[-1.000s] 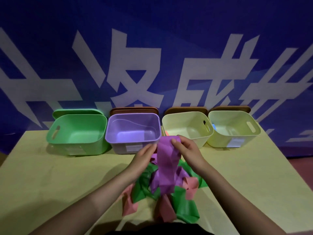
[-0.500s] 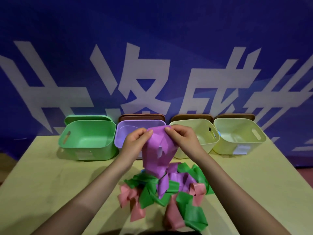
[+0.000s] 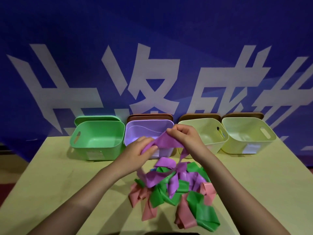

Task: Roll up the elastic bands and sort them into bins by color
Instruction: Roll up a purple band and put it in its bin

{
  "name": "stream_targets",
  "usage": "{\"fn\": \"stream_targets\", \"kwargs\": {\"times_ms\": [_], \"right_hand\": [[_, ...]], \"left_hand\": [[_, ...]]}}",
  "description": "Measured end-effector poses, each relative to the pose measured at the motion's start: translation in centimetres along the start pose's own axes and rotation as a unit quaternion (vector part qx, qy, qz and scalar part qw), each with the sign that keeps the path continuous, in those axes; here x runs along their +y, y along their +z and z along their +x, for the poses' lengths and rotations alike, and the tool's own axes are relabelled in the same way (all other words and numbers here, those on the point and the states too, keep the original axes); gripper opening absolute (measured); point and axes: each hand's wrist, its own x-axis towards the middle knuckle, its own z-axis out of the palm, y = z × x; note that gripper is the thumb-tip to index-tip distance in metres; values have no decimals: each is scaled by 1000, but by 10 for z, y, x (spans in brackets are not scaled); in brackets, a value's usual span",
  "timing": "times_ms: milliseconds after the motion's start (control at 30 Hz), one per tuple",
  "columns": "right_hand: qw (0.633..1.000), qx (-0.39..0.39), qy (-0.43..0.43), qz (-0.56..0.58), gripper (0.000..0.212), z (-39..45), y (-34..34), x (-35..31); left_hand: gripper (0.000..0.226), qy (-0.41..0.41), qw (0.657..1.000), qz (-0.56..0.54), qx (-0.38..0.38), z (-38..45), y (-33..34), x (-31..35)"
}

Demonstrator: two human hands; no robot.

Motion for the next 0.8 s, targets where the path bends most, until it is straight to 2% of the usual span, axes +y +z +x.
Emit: {"fn": "stream_targets", "kwargs": {"times_ms": [100, 200, 333, 467, 533, 600, 700, 800], "right_hand": [[999, -32, 0, -14, 40, 4, 1, 0], [999, -36, 4, -22, 45, 6, 5, -3], [1000, -23, -6, -16, 40, 10, 2, -3], [997, 7, -30, -70, 10, 11, 4, 7], [995, 31, -28, -90, 22, 9, 8, 15], [998, 33, -12, -49, 34, 7, 13, 19], [1000, 1, 0, 29, 34, 3, 27, 22], [999, -23, -9, 45, 41, 6, 41, 22]], "left_hand": [[32, 4, 996, -90, 3, 2, -11, -7], [30, -51, 974, -222, 14, 3, -18, 1], [13, -138, 870, -470, 50, 14, -24, 9], [22, -125, 807, -577, 31, 19, -25, 12], [25, -112, 806, -580, 34, 21, -24, 16], [24, -106, 822, -558, 45, 22, -24, 18], [21, -108, 838, -530, 68, 21, -25, 21], [18, -104, 847, -513, 89, 19, -27, 23]]}}
